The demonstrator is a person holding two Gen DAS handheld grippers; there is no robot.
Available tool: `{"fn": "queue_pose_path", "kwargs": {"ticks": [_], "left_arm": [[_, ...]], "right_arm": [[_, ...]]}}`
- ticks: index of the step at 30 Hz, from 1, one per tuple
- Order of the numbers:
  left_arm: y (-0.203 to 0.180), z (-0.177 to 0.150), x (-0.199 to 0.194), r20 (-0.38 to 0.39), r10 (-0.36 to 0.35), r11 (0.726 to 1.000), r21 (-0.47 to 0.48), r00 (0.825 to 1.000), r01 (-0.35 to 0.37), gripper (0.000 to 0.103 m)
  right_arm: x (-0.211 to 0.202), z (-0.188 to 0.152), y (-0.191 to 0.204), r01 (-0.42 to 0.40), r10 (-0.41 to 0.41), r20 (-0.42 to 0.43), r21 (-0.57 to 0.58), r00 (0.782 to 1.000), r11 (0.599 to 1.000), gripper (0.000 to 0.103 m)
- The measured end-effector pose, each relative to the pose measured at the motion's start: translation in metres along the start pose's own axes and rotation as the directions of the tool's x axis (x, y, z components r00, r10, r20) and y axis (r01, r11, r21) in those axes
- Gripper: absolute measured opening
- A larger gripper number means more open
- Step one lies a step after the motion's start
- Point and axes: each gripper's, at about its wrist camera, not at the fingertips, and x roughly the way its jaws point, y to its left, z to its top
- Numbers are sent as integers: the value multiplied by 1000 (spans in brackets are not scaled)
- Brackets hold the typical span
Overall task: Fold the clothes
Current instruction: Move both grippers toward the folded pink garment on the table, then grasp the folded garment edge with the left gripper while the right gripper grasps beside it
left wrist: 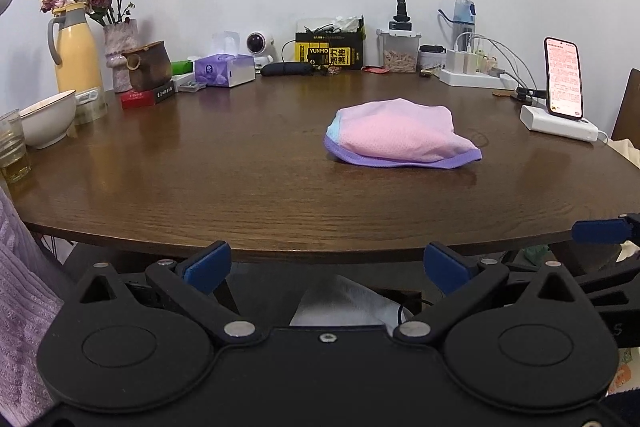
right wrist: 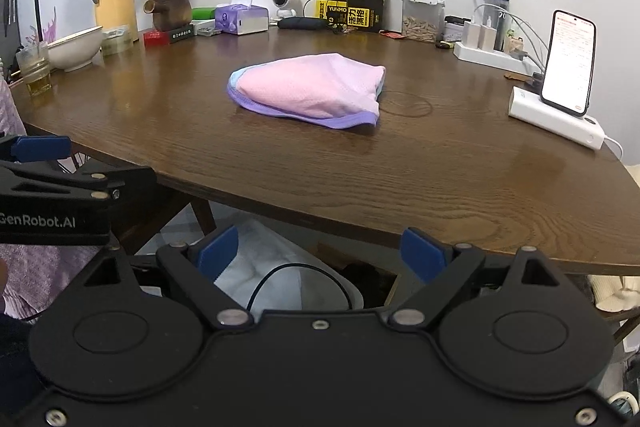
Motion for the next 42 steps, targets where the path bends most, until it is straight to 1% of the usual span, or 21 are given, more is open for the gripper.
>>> {"fn": "queue_pose_path", "kwargs": {"ticks": [5, 10, 13, 16, 19, 24, 26, 28, 31, 32, 34, 36, 38, 40, 42], "left_arm": [[-5, -2, -3, 8, -10, 1000, 27, 1000, 9, 103], [-7, -2, -3, 10, -8, 999, 32, 1000, 7, 103], [-6, 0, 2, 3, -2, 1000, 30, 1000, 2, 103], [-1, 3, 8, -21, -7, 1000, 12, 1000, 8, 103], [2, 6, 10, -8, -3, 1000, 9, 1000, 3, 103], [5, 14, 15, 18, 5, 1000, 19, 1000, -5, 103], [5, 28, 24, 43, -19, 999, 32, 999, 17, 103], [7, 44, 40, 44, -55, 998, 3, 998, 55, 103], [12, 70, 66, 40, -113, 992, -58, 993, 115, 103], [14, 78, 75, 40, -132, 988, -78, 990, 135, 103], [17, 92, 95, 40, -170, 973, -150, 985, 174, 103], [17, 102, 116, 32, -185, 963, -196, 982, 187, 103], [14, 106, 130, 24, -189, 960, -207, 982, 190, 103], [10, 108, 139, 22, -200, 958, -204, 980, 200, 103], [4, 107, 145, 35, -228, 956, -183, 973, 230, 103]], "right_arm": [[1, -1, 2, -8, 8, -9, -16, 1000, 1000, 92], [0, -2, 2, -9, 9, 3, -25, 1000, 1000, 92], [2, -2, -2, 4, -4, -1, -5, 1000, 1000, 92], [4, -3, -7, 8, -8, -10, 16, 1000, 1000, 92], [4, -3, -8, 9, -9, -6, 19, 1000, 1000, 92], [3, 3, -13, 42, -41, 40, -25, 998, 999, 92], [6, 11, -24, 42, -40, 68, -28, 997, 999, 92], [11, 23, -40, 14, -13, 100, -17, 995, 1000, 92], [32, 50, -73, -62, 61, 122, 5, 991, 998, 92], [44, 60, -82, -88, 86, 116, 14, 989, 996, 92], [72, 84, -104, -160, 155, 100, 48, 983, 986, 92], [102, 106, -121, -230, 224, 77, 82, 971, 970, 92], [132, 125, -136, -267, 261, 67, 117, 963, 957, 92], [158, 142, -144, -258, 254, 46, 145, 966, 955, 92], [177, 155, -147, -285, 284, 26, 128, 958, 950, 92]]}}
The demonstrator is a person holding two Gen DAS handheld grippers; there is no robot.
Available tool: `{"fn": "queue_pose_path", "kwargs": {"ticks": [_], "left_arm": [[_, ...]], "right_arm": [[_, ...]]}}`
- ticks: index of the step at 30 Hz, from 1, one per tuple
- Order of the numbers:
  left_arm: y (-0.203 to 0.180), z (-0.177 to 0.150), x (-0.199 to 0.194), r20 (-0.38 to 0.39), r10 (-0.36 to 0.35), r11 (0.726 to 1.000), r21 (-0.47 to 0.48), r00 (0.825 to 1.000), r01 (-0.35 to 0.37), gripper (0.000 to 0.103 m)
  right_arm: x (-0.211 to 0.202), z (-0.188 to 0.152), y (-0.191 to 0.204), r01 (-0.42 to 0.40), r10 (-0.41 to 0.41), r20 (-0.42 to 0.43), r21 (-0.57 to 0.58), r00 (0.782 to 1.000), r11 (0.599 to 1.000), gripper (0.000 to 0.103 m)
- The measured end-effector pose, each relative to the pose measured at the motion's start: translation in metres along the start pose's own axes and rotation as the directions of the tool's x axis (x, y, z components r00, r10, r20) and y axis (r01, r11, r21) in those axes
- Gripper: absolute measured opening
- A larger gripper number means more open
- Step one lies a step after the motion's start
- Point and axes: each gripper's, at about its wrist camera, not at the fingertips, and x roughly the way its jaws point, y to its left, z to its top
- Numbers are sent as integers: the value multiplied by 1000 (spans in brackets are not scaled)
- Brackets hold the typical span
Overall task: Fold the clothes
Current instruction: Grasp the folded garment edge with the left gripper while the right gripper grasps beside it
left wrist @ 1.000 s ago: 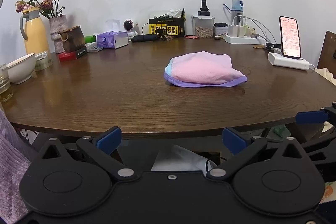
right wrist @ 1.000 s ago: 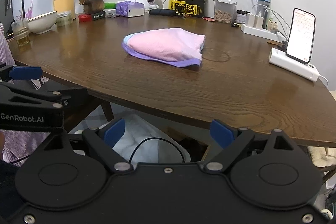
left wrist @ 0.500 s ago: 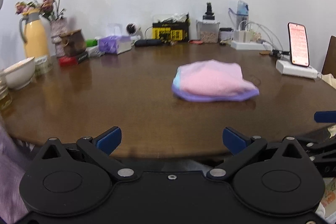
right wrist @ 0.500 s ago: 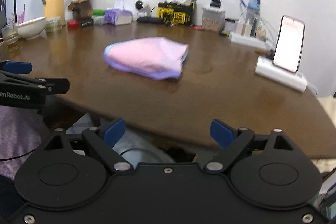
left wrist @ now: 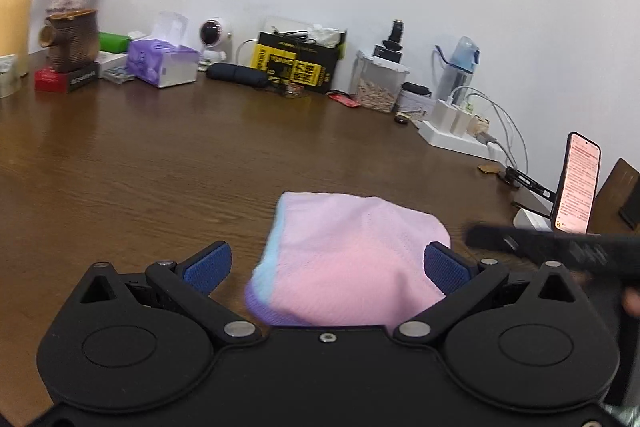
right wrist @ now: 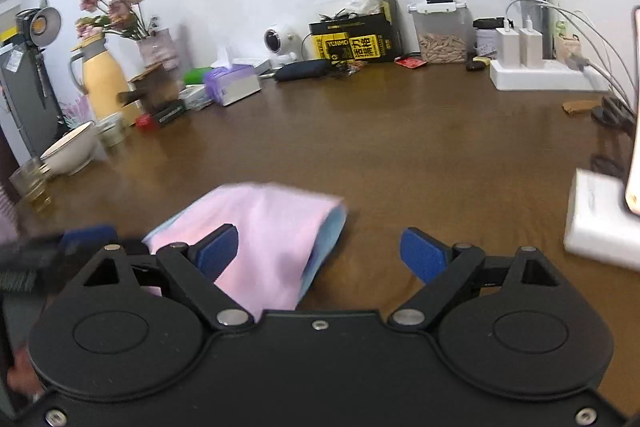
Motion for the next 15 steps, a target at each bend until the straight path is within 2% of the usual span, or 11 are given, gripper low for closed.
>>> {"fn": "queue_pose_path", "kwargs": {"ticks": [2, 5, 10, 12, 15], "left_arm": [[-3, -2, 3, 9, -15, 1000, 23, 1000, 14, 103], [-8, -7, 15, -12, 11, 998, 69, 1000, -11, 103], [-1, -10, 32, -83, -7, 999, 37, 997, 10, 100], [5, -12, 39, -119, -14, 1000, 15, 993, 16, 96], [11, -15, 38, -107, -13, 1000, 13, 994, 15, 83]], "right_arm": [[18, 11, -6, -12, 12, -35, -11, 999, 1000, 92], [46, 19, -12, -18, 14, -81, -45, 997, 999, 92], [71, 15, -6, -62, 49, -141, -89, 989, 994, 91], [76, 11, -2, -79, 62, -146, -117, 987, 990, 91], [76, 3, 9, -97, 72, -147, -169, 986, 981, 89]]}}
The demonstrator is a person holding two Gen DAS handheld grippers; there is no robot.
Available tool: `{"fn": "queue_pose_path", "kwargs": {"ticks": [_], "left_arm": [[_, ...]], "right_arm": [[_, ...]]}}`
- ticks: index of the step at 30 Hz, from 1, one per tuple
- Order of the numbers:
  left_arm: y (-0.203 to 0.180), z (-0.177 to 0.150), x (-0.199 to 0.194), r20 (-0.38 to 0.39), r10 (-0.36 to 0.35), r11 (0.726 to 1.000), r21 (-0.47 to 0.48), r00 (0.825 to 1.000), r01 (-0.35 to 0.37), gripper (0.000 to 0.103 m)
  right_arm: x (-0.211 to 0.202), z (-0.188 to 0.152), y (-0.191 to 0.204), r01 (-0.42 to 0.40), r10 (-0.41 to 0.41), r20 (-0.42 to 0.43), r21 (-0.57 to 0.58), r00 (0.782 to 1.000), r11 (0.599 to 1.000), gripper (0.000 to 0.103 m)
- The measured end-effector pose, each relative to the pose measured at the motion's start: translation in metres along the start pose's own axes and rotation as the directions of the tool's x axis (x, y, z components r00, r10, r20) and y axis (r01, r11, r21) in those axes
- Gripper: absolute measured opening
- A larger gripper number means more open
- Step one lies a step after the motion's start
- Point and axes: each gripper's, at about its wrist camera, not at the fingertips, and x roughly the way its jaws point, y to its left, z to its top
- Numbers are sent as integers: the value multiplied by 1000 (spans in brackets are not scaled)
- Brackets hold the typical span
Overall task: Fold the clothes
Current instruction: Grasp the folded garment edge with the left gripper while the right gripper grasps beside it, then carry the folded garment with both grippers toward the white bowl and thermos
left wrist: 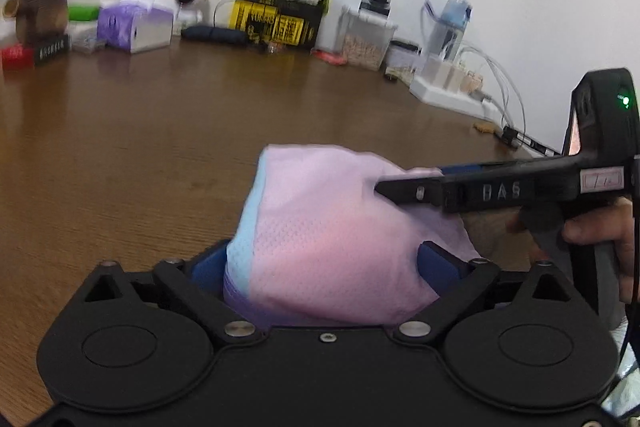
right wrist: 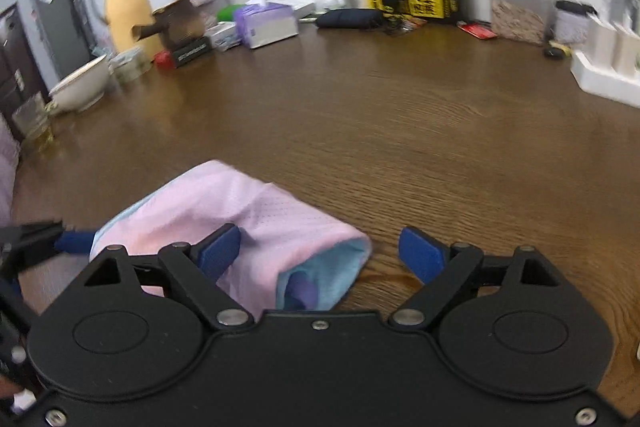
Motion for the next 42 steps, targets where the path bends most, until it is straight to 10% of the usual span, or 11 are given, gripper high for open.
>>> {"fn": "queue_pose_path", "kwargs": {"ticks": [8, 21, 36, 42], "left_arm": [[-4, -4, -1, -14, -30, 997, 68, 999, 31, 36], [26, 41, -28, 88, -57, 993, 105, 994, 47, 13], [213, 218, -131, 21, 277, 950, 142, 960, -278, 13], [300, 225, -101, -49, 356, 925, 164, 933, -344, 13]], "right_arm": [[-7, -6, 29, -44, 44, 0, -98, 999, 994, 24], [-31, 56, 67, -40, 49, 102, -87, 994, 995, 19], [74, 243, 255, -255, 297, 234, -191, 926, 948, 19], [178, 263, 305, -289, 300, 154, -90, 941, 953, 19]]}}
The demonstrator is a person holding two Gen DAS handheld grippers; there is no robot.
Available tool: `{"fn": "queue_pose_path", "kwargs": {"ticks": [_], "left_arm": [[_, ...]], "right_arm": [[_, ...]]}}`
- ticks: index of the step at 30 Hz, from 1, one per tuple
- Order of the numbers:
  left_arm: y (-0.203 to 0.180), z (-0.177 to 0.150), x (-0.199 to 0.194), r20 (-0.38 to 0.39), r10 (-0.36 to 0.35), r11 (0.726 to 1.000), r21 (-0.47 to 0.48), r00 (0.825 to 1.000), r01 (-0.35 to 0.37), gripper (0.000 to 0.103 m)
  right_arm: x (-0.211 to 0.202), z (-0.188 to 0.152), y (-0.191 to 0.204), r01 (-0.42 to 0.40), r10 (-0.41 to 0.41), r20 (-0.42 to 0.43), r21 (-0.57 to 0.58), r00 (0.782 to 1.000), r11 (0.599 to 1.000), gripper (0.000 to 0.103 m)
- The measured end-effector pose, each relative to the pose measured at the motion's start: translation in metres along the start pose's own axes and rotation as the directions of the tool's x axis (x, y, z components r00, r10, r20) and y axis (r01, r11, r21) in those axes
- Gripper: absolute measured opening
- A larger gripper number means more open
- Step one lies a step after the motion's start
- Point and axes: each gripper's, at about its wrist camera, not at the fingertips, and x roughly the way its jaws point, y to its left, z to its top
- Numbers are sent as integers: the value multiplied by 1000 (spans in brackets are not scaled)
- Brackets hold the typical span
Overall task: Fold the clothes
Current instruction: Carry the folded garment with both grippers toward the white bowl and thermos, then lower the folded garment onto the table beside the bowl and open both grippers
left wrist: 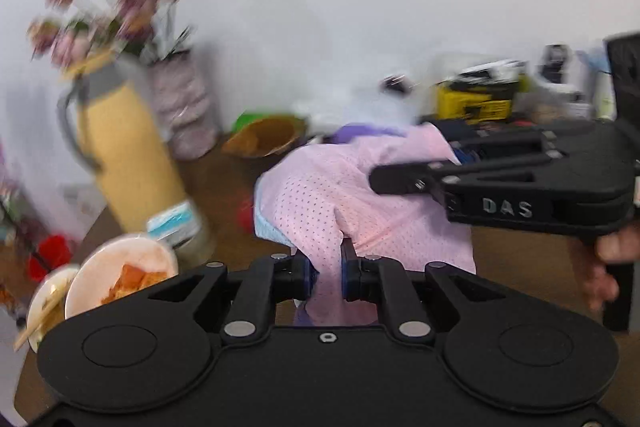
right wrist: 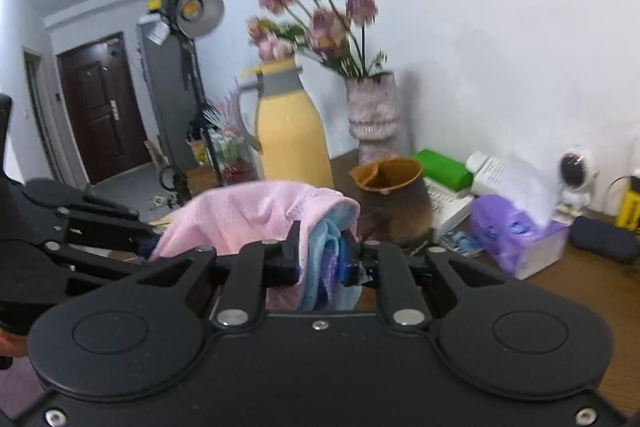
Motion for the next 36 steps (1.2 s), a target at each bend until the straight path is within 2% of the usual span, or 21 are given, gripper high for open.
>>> {"fn": "queue_pose_path", "kwargs": {"ticks": [1, 3, 4, 5, 6, 7, 8, 9, 10, 15, 17, 19, 22, 27, 30, 34, 36], "left_arm": [[6, -8, 14, -35, 20, 1000, -13, 999, -20, 14], [19, -31, 52, -128, 76, 995, -47, 989, -82, 32], [22, -37, 61, -154, 90, 994, -51, 984, -99, 59], [18, -39, 64, -180, 114, 993, -12, 977, -118, 68], [10, -43, 67, -213, 152, 988, 50, 965, -144, 69], [3, -44, 66, -214, 168, 984, 88, 962, -153, 78], [-2, -43, 63, -194, 170, 983, 108, 966, -151, 96], [-7, -42, 59, -174, 170, 981, 128, 970, -149, 102], [-13, -40, 56, -154, 171, 978, 148, 973, -148, 103], [-28, -42, 45, -107, 165, 966, 216, 980, -139, 103], [-28, -39, 40, -72, 180, 963, 214, 981, -162, 103], [-37, -26, 23, 7, 212, 964, 161, 977, -210, 103], [-66, 0, -17, 115, 155, 985, 55, 981, -162, 103], [-135, 22, -55, 211, 122, 992, -25, 970, -120, 103], [-182, 25, -64, 250, 78, 996, -64, 965, -64, 103], [-243, 19, -65, 258, -47, 999, -14, 965, 53, 103], [-267, 11, -64, 264, -75, 997, -9, 962, 80, 103]], "right_arm": [[15, -9, 0, 3, -2, -21, 13, 1000, 1000, 19], [67, -35, -5, 36, -34, -121, 20, 992, 999, 22], [85, -47, -8, 66, -63, -175, 12, 983, 998, 27], [97, -58, -12, 92, -88, -213, 6, 973, 996, 33], [104, -68, -16, 115, -112, -237, -2, 965, 993, 34], [105, -72, -20, 133, -129, -225, 4, 966, 991, 39], [102, -72, -24, 140, -132, -210, 22, 969, 990, 57], [99, -71, -28, 145, -135, -194, 37, 972, 989, 68], [94, -68, -30, 151, -143, -178, 36, 974, 988, 80], [45, -48, -25, 229, -232, -76, -47, 970, 972, 81], [16, -42, -29, 263, -267, -52, -67, 962, 962, 83], [-13, -39, -38, 291, -295, -25, -90, 955, 952, 84], [-68, -39, -59, 398, -397, 30, -98, 918, 912, 84], [-163, -48, -101, 503, -498, 75, -72, 864, 861, 85], [-236, -60, -133, 575, -569, 103, -36, 816, 817, 87], [-317, -81, -163, 653, -648, 112, -15, 754, 757, 89], [-348, -94, -176, 684, -680, 97, -21, 727, 729, 89]]}}
